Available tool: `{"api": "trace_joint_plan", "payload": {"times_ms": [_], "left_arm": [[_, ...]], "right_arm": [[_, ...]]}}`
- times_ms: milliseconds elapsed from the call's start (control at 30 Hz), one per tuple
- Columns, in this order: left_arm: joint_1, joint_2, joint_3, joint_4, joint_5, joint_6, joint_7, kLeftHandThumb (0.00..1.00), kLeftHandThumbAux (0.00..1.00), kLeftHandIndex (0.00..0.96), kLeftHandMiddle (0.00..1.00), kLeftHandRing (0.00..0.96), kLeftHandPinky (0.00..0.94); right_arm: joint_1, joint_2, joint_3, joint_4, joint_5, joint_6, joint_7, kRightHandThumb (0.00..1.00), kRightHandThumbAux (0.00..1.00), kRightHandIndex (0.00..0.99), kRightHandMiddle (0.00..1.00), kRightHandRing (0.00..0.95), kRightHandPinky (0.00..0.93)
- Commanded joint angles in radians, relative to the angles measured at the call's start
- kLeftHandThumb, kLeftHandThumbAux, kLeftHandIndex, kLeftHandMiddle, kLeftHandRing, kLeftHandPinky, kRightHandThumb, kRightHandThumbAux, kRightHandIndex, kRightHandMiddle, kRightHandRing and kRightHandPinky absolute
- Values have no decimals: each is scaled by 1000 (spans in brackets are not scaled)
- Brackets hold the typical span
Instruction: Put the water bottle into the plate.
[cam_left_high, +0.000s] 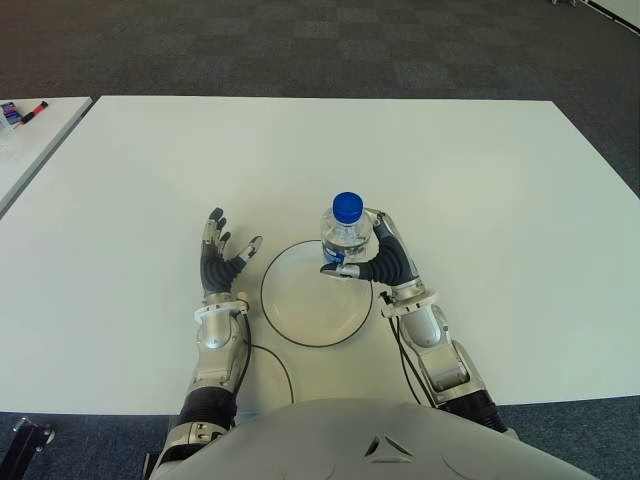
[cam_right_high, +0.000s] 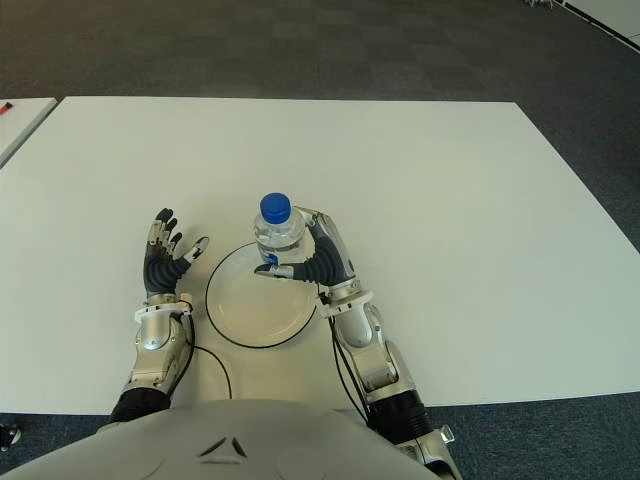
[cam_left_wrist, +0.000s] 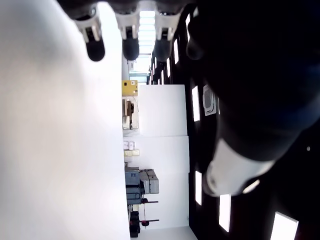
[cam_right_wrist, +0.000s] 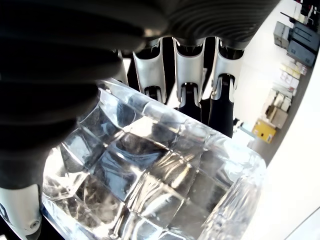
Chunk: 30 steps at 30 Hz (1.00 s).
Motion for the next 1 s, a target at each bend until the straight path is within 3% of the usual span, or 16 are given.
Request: {"api": "trace_joint_plan", "payload": {"times_ms": [33, 433, 667, 1000], "left_arm": [[35, 0, -4, 55, 1, 49, -11, 147, 815, 21, 0, 0, 22], [33, 1, -6, 55, -4, 49, -19, 151, 818, 18, 0, 0, 21], [31, 3, -11, 53, 8, 53, -15, 149, 816, 18, 0, 0, 16], [30, -5, -25, 53, 51, 25, 13, 136, 819, 20, 0, 0, 25]], "right_arm": [[-9, 12, -6, 7, 27, -26, -13, 856, 671, 421, 537, 907, 884], [11, -11, 24, -43, 100, 10, 111, 856, 670, 422, 536, 908, 883], [60, 50, 116, 44, -20, -51, 7, 855, 672, 417, 536, 906, 882], [67, 56, 159, 78, 16, -47, 34, 854, 675, 406, 535, 888, 865]]}}
